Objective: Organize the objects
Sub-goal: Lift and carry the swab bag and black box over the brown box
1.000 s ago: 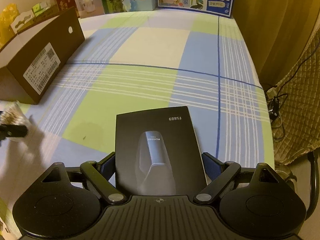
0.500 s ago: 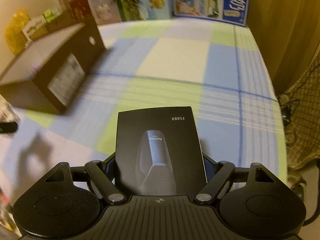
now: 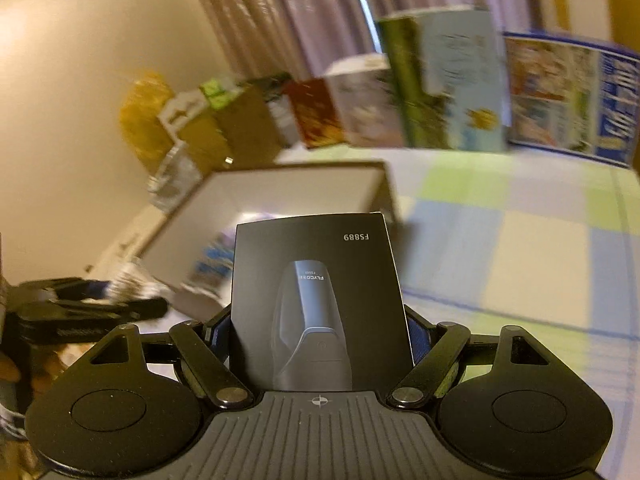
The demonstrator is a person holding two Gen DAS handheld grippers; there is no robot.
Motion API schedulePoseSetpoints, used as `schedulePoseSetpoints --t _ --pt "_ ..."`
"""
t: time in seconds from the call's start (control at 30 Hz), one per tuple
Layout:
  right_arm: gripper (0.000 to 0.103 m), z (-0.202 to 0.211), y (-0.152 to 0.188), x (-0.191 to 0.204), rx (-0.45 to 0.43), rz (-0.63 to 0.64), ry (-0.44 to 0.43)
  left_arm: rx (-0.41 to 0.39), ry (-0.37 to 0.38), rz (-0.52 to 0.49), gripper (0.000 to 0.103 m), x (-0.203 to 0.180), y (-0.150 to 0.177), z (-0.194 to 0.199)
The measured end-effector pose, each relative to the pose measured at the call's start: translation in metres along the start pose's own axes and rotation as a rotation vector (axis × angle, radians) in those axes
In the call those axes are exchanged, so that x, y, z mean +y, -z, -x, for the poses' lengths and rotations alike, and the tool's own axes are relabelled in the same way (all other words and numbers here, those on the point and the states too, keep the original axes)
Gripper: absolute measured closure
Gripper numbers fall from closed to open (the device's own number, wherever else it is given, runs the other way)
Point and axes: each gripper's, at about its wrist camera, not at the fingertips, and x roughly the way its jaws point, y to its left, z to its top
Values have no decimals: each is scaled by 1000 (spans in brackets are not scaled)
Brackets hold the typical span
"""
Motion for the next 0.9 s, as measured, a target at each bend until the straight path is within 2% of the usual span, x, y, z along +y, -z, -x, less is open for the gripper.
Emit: schedulePoseSetpoints --t 0.27,0.57,0.9 --pt "26 -66 -44 51 -20 -6 -1 -1 -22 -14 35 48 -42 -30" --pt "26 -152 -61 53 65 -88 137 100 -19 -15 35 88 -61 -92" --pt "25 -215 -65 52 118 -128 282 162 20 -45 35 109 -67 -132"
